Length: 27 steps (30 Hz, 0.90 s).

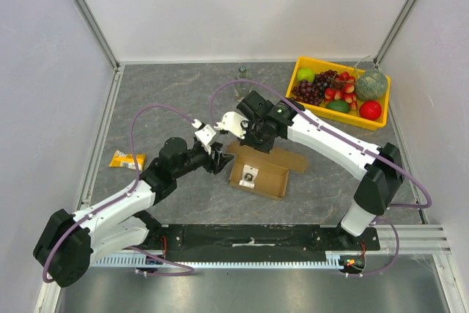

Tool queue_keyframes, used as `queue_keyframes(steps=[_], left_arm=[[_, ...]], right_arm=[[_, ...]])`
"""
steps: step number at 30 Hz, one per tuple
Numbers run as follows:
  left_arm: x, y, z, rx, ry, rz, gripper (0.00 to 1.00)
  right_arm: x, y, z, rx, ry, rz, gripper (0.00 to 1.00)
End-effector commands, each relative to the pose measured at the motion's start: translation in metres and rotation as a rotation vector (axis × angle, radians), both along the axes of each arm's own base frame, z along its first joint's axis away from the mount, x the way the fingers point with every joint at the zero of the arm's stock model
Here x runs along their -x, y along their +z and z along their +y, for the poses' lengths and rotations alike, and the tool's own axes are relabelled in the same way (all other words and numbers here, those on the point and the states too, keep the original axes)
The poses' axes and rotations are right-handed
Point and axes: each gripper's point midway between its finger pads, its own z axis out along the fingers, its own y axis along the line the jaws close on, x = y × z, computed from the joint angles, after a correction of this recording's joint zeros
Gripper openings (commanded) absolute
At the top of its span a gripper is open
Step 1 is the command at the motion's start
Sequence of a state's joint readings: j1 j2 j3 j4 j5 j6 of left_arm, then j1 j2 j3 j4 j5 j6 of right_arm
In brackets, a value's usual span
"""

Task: Fold the paper box

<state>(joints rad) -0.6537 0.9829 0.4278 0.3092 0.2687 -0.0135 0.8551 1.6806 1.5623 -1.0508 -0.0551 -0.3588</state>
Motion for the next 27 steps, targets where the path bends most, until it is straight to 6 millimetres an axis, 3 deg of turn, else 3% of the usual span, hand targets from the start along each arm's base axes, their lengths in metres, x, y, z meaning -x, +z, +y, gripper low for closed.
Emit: queue_keyframes(steps=[1, 7, 18, 23, 27], left_arm=[[-0.01, 0.03, -0.002, -0.003, 0.001, -0.115, 0.64], [-0.013, 0.036, 0.014, -0.012, 0.083, -0.157, 0.65], [-0.022, 0.042, 0.013, -0.043, 0.089, -0.18, 0.66], [-0.03, 0.038, 0.022, -0.093, 0.142, -0.188, 0.66], [-0.022, 0.042, 0.011, -0.06, 0.075, -0.185, 0.66]], right_arm=[[0.013, 0.008, 0.017, -0.039, 0.131, -0.023, 0.0], [0.014, 0.007, 0.015, -0.031, 0.13, -0.02, 0.0], [0.017, 0.005, 0.011, -0.021, 0.13, -0.013, 0.0], [0.019, 0.006, 0.009, -0.02, 0.134, -0.01, 0.0], [0.018, 0.006, 0.009, -0.018, 0.136, -0.014, 0.0]])
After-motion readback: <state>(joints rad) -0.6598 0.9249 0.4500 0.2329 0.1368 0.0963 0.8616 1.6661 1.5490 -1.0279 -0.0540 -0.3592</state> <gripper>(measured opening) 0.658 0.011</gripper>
